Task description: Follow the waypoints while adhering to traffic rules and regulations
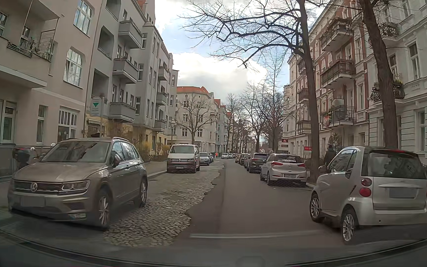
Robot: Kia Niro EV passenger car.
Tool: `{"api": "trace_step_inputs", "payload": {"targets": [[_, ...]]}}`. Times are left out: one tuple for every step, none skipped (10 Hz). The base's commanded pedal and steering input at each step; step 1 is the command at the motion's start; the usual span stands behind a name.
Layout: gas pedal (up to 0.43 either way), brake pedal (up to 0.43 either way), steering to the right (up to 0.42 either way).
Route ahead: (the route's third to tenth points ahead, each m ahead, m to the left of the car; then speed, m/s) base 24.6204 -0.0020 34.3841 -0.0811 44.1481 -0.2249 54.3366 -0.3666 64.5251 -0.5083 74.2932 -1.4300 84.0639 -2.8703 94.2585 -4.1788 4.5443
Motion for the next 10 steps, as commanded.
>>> {"api": "trace_step_inputs", "payload": {"targets": [[0.028, 0.03, -0.006], [0.028, 0.03, -0.009], [0.028, 0.03, -0.008], [0.028, 0.03, -0.003], [0.028, 0.03, -0.004], [0.028, 0.03, -0.012], [0.028, 0.03, -0.014], [0.028, 0.03, -0.012], [0.028, 0.024, -0.012], [0.028, 0.03, -0.01]]}}
